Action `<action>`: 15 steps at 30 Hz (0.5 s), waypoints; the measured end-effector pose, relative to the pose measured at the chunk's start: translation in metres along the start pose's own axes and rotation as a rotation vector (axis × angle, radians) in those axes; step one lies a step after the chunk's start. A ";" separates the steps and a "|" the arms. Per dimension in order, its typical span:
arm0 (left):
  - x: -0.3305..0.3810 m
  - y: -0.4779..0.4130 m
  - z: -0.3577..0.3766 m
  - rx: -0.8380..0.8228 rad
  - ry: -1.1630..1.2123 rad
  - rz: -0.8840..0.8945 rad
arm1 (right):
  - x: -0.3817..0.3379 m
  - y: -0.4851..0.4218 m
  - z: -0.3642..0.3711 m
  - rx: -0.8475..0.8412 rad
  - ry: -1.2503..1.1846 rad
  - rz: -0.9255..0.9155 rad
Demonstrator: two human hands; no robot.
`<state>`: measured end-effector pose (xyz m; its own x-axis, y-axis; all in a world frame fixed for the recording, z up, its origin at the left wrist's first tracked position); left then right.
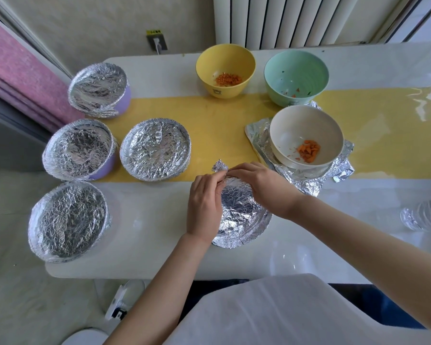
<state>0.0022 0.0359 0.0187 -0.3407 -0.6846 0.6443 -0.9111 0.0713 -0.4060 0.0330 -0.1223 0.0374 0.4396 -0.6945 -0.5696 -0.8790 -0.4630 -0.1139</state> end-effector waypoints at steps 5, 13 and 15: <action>-0.003 0.001 0.000 0.019 -0.022 0.020 | -0.004 0.001 0.000 0.003 0.031 -0.025; -0.008 0.000 0.006 -0.022 -0.036 0.059 | -0.009 0.007 0.005 0.133 0.063 0.026; -0.005 0.000 0.004 -0.020 -0.016 0.050 | -0.013 0.008 0.006 0.168 0.086 0.026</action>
<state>0.0054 0.0361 0.0129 -0.3823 -0.6913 0.6132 -0.8977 0.1204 -0.4239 0.0193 -0.1133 0.0395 0.4241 -0.7527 -0.5036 -0.9056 -0.3506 -0.2387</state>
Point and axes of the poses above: each hand's wrist, its own y-axis away from the middle knuckle, its own z-axis out of the palm, x = y × z, the point moved 1 cm from there along -y, towards the middle knuckle, and after that the axes turned 4 degrees about x, right-handed, at the moved point
